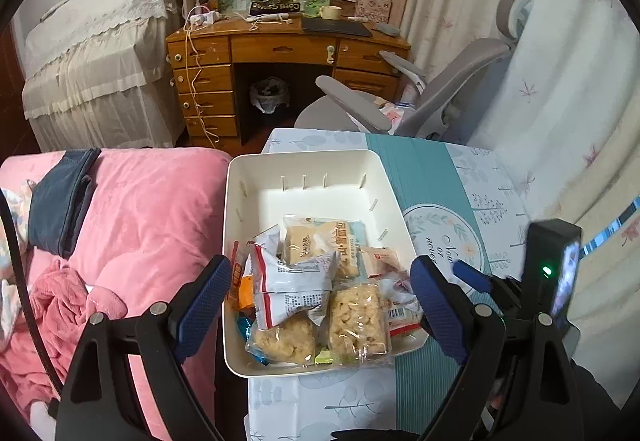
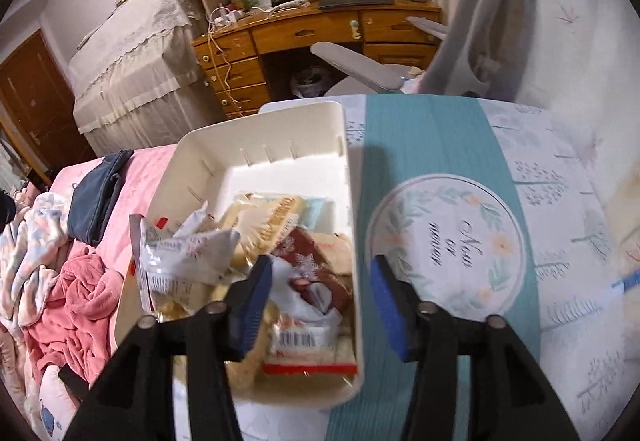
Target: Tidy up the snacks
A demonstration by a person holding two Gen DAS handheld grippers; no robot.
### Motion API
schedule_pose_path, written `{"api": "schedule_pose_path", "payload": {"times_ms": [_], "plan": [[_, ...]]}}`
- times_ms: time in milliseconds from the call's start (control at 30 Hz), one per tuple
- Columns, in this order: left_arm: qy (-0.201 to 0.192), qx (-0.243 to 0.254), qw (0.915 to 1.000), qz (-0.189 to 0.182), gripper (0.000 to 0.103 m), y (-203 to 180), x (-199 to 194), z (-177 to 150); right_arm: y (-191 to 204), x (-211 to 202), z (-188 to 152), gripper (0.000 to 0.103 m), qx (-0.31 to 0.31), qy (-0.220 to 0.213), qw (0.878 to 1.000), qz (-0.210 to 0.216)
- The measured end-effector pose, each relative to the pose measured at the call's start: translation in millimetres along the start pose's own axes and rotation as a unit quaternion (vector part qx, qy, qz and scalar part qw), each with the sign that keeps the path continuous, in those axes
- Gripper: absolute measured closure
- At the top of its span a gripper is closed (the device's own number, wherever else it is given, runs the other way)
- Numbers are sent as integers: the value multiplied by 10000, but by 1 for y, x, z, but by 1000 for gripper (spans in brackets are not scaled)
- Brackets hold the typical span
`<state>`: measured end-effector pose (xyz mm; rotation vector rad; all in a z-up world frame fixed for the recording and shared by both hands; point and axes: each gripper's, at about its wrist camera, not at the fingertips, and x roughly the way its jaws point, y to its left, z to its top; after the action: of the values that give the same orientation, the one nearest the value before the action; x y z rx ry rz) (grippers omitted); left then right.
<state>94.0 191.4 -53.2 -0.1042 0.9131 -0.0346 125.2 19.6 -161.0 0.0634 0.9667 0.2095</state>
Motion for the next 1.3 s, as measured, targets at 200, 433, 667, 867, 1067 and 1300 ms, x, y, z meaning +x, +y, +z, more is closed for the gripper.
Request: {"api": "schedule_pose_path", "payload": {"times_ms": [200, 433, 667, 867, 1067, 1300], "plan": [[-33, 71, 10000, 43, 13, -25, -4, -8, -28, -27, -27, 39, 151, 77, 9997, -186], [-5, 49, 9998, 213, 13, -74, -26, -25, -83, -74, -54, 28, 327, 359, 9982, -348], [170, -132, 9993, 310, 13, -135, -57, -47, -128, -140, -50, 14, -39, 184, 9957, -911], [136, -382, 9985, 365, 13, -173, -83, -61, -152, -190, -45, 7, -238, 364, 9955, -840], [105, -286, 9967, 756, 13, -201, -100, -68, -160, -225, -51, 2, -179, 469, 9974, -515], [140, -97, 9963, 845, 10, -216, -102, -80, -162, -241, -64, 0, -71, 342, 9981, -507]]}}
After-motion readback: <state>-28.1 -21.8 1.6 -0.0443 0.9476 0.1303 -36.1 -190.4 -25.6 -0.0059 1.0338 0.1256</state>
